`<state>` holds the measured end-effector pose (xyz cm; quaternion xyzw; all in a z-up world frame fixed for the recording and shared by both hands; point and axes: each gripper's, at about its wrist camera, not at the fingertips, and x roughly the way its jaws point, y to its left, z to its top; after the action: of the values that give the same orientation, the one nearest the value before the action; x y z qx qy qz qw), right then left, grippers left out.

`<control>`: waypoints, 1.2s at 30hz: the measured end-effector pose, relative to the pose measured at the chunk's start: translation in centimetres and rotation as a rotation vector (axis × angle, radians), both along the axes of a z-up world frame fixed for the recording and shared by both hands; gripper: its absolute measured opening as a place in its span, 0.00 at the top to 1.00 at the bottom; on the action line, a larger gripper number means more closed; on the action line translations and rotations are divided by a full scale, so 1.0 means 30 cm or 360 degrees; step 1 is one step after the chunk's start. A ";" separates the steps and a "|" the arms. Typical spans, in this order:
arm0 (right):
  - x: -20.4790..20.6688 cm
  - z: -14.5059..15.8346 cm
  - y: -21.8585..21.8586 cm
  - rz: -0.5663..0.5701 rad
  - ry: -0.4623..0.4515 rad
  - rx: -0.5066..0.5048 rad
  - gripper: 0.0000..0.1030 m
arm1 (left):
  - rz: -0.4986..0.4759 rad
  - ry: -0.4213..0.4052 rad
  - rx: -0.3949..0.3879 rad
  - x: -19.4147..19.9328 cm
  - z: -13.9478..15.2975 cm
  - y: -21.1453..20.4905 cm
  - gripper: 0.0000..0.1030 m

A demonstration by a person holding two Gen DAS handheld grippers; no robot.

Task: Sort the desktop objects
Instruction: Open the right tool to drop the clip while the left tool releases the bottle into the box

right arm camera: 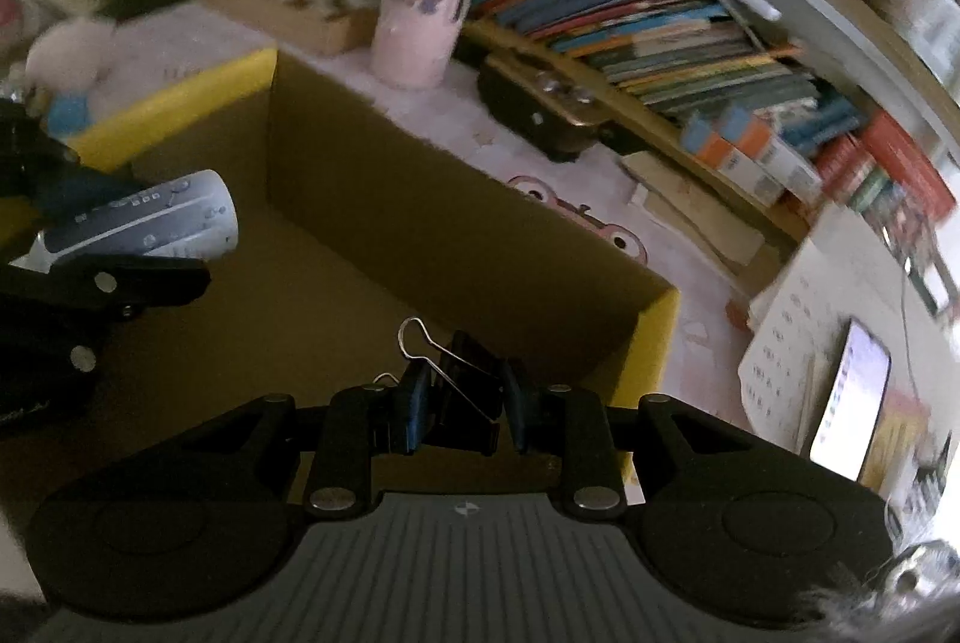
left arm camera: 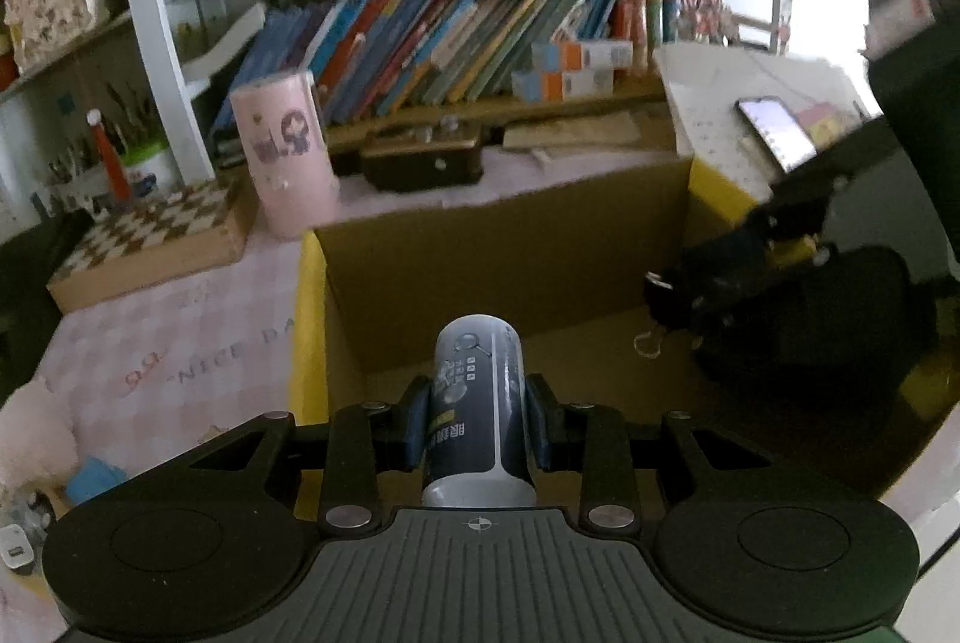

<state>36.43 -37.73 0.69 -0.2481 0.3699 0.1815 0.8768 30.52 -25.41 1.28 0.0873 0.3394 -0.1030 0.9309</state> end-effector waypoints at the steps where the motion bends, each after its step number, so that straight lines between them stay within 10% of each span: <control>1: 0.010 -0.008 0.009 0.0029 0.0017 -0.0038 0.77 | -0.0001 -0.0001 0.0023 0.001 -0.008 -0.005 0.70; 14: 0.062 -0.067 0.063 0.0180 0.0142 -0.0215 0.76 | -0.0079 0.0000 0.0080 -0.005 -0.015 -0.028 0.64; 21: 0.032 -0.015 0.038 0.0121 0.0069 -0.0066 0.55 | -0.0068 -0.0138 0.0079 -0.050 0.029 -0.018 0.29; 36: -0.211 0.191 -0.068 -0.0231 -0.0216 0.0456 0.48 | 0.0131 -0.0406 -0.0106 -0.229 0.178 0.118 0.11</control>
<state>30.11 -39.76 6.43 -0.1049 0.2972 0.1514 0.9369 23.63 -21.88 6.61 0.0548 0.2179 -0.0640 0.9723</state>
